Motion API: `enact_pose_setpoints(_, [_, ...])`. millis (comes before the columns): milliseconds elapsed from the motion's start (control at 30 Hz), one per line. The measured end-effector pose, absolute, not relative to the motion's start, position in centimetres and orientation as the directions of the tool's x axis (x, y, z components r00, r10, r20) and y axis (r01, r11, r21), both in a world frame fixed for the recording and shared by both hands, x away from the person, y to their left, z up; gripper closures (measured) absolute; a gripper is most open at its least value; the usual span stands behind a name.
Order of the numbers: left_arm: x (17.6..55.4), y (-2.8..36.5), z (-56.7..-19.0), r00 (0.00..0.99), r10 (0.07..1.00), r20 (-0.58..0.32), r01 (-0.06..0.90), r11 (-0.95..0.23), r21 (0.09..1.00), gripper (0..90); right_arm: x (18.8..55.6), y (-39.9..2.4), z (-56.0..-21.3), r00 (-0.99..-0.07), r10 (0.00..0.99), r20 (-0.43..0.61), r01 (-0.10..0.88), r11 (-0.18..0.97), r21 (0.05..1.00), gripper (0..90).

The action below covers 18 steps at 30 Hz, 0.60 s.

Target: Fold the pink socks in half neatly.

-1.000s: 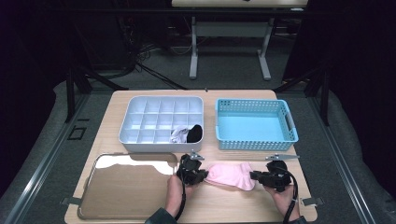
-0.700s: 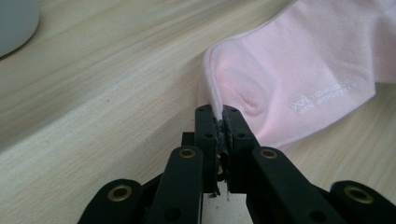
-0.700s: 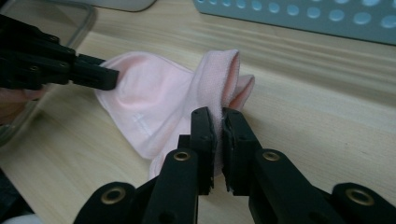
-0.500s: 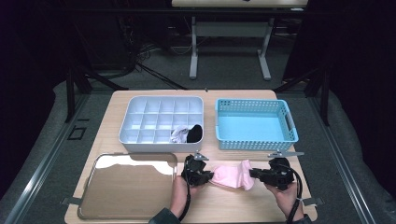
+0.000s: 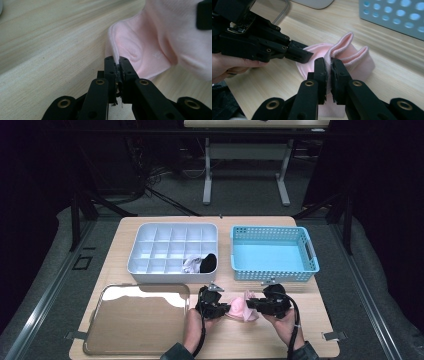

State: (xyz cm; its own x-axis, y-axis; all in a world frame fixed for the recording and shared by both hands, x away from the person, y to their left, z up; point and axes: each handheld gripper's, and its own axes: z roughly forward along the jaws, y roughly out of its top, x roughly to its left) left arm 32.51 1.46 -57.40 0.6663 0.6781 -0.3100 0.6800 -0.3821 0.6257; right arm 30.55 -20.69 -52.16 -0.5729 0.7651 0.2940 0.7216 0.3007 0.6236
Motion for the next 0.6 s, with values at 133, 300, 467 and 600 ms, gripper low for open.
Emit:
enact_pose_setpoints(133, [32.5, 1.4, -57.4, 0.664, 0.679, -0.314, 0.682, -0.377, 0.627, 86.2, 31.1, -19.1, -52.6, -0.596, 0.754, 0.275, 0.715, 0.343, 0.609, 83.8])
enact_pose_setpoints(300, [32.6, 1.4, -57.4, 0.663, 0.679, -0.314, 0.681, -0.375, 0.629, 86.1, 31.6, -17.8, -53.0, -0.609, 0.750, 0.259, 0.710, 0.369, 0.600, 83.8])
enact_pose_setpoints(467, [32.7, 1.4, -57.5, 0.665, 0.678, -0.314, 0.680, -0.376, 0.629, 85.7, 31.8, -17.1, -53.7, -0.614, 0.750, 0.244, 0.707, 0.386, 0.592, 83.7])
enact_pose_setpoints(600, [32.7, 1.4, -57.5, 0.664, 0.676, -0.318, 0.682, -0.376, 0.627, 84.7, 32.2, -16.7, -54.6, -0.614, 0.748, 0.253, 0.716, 0.392, 0.578, 81.8])
